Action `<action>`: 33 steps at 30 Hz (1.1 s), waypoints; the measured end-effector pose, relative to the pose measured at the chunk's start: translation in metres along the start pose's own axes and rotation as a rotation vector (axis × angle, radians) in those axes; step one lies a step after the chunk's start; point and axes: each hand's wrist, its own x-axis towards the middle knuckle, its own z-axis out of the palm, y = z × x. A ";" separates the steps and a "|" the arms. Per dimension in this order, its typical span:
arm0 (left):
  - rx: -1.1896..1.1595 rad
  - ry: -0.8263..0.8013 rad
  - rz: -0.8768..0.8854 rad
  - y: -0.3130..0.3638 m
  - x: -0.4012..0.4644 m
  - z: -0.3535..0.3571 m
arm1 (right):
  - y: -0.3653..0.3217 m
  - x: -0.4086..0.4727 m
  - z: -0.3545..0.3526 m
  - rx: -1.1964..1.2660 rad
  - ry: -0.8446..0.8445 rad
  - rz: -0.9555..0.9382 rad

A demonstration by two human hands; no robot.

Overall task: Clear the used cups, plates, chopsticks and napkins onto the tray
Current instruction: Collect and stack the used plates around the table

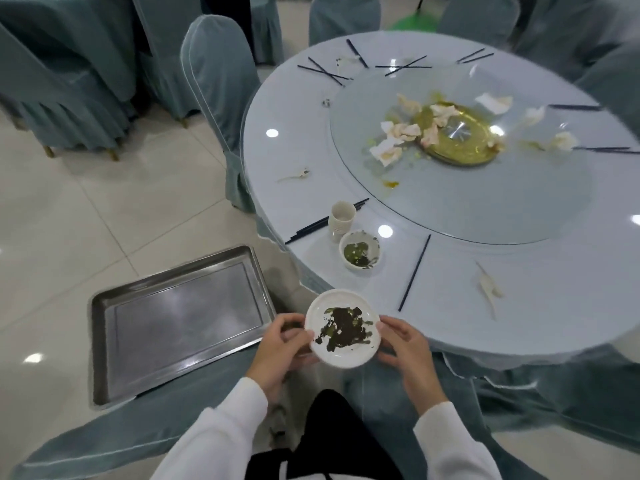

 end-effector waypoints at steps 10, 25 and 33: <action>0.180 -0.021 -0.021 0.036 0.066 0.032 | -0.031 0.104 -0.017 -0.029 0.049 0.139; 0.187 0.033 -0.066 0.050 0.109 0.057 | -0.029 0.233 -0.061 -0.687 0.383 0.215; 0.204 -0.010 -0.108 0.048 0.116 0.072 | -0.031 0.224 -0.080 -0.624 0.396 0.244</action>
